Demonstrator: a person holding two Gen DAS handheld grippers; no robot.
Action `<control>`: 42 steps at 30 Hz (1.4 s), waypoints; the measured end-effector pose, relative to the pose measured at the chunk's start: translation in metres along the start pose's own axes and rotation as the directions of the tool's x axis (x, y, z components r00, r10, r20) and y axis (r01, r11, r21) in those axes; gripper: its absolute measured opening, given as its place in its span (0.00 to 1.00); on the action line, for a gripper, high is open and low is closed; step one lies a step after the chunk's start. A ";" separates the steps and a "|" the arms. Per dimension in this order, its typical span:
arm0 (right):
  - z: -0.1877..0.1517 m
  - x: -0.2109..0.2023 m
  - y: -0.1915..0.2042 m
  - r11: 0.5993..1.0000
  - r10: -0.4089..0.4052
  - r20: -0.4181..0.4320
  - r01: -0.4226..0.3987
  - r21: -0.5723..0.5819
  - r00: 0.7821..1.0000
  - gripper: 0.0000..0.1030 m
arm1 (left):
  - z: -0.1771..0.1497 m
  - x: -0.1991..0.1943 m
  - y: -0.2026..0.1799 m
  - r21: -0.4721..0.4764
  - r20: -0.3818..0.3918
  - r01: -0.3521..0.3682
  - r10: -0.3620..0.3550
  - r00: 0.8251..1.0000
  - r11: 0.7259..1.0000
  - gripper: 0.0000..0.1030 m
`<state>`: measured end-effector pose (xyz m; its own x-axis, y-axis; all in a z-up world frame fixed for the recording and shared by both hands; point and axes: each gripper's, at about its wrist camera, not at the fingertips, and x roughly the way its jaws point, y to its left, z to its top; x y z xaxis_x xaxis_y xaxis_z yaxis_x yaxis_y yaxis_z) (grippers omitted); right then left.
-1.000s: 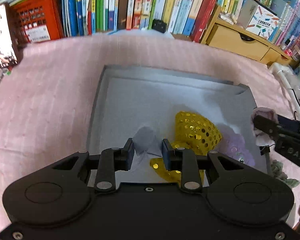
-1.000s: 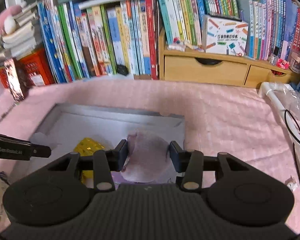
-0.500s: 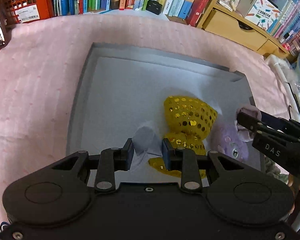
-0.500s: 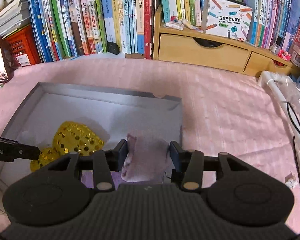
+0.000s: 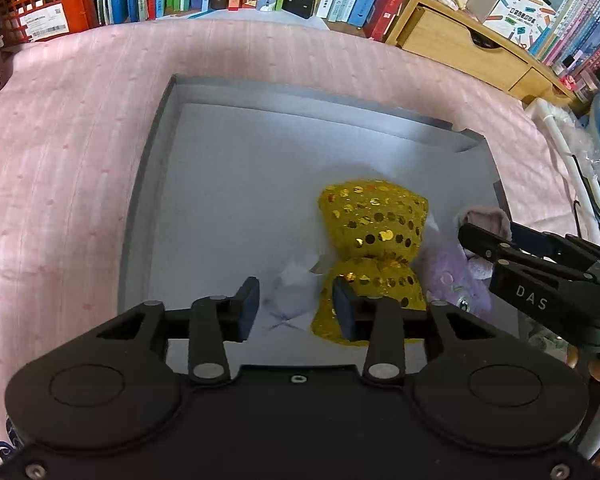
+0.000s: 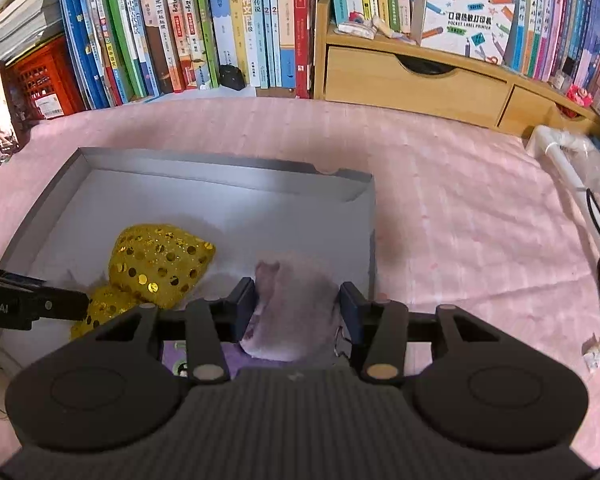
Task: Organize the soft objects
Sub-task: 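Carry the tissue with the left tool while the right tool carries the sock into the tray, then open the left tool in the tray while the right tool releases the sock, then withdraw both tools from the tray back toward the cups and foam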
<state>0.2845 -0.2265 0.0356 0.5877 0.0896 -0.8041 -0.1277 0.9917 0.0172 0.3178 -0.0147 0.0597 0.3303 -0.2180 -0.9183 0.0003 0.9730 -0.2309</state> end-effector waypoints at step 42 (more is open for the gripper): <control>-0.068 -0.147 0.015 0.993 0.114 0.400 -0.091 -0.076 0.910 0.86 | -0.115 -0.121 -0.030 0.223 0.401 0.081 -0.167 0.901 0.972 0.75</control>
<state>0.1412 -0.2310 0.1137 0.8394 0.2314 -0.4918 -0.2410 0.9695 0.0448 0.1690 -0.0263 0.1404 0.6760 -0.3281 -0.6598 0.2371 0.9446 -0.2269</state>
